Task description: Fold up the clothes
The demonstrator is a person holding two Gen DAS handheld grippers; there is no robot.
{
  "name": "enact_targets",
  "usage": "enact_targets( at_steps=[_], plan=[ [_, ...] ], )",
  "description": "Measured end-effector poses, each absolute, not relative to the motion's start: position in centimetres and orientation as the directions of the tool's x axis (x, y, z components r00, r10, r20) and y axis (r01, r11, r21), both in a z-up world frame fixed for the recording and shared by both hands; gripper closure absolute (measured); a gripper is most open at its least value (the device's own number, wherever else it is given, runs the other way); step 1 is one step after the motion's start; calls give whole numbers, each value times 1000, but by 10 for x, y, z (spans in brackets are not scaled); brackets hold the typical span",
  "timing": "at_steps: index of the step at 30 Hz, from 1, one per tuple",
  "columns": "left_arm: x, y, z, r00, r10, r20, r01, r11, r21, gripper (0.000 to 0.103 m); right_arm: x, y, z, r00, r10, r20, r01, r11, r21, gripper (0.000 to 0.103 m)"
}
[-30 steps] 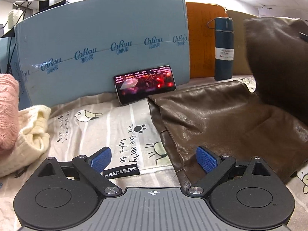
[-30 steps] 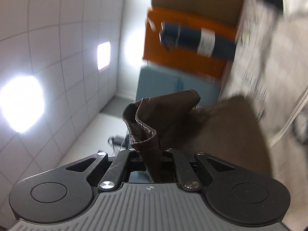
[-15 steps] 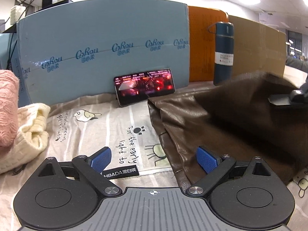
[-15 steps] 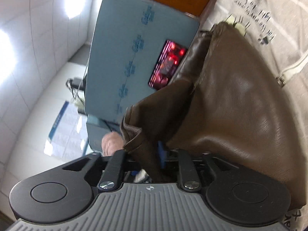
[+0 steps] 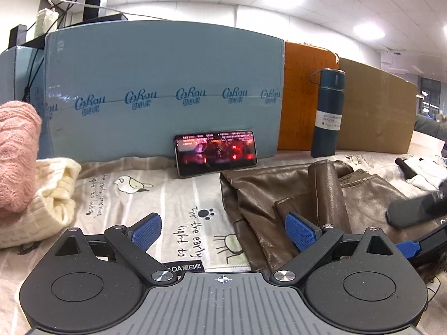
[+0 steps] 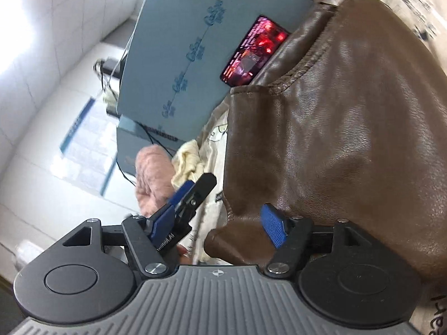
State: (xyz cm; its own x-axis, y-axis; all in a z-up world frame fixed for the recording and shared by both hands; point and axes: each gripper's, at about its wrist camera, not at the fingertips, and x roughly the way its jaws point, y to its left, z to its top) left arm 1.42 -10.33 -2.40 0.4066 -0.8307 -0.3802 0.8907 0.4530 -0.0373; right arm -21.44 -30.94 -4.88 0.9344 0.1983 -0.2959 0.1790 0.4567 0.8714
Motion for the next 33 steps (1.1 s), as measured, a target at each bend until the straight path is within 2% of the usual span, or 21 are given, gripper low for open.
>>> enact_targets(
  at_steps=[1, 2, 7, 12, 18, 23, 33],
  plan=[
    [14, -103, -24, 401, -833, -381, 893, 449, -41, 6, -212, -308, -48, 932, 205, -300, 171, 481, 860, 29],
    [17, -102, -24, 371, -844, -387, 898, 433, -84, 6, -213, -305, -44, 936, 204, -288, 153, 501, 852, 18],
    [31, -96, -22, 211, -893, -396, 890, 343, -299, 1, -243, -304, -18, 970, 84, -227, 129, 612, 780, 6],
    [30, -86, -23, 84, -919, -385, 840, 273, -468, 1, -273, -328, -13, 951, -115, -286, 294, 616, 731, 5],
    [20, -60, -31, -24, -920, -390, 632, 288, -719, 0, -315, -362, -28, 900, -250, -356, 435, 548, 715, 5],
    [3, -58, -41, -95, -876, -473, 557, 347, -755, 0, -310, -377, -44, 863, -243, -442, 500, 527, 687, 5],
    [16, -95, -56, -17, -897, -441, 423, 393, -816, 0, -266, -396, -55, 876, -136, -462, 461, 513, 724, 5]
  ],
)
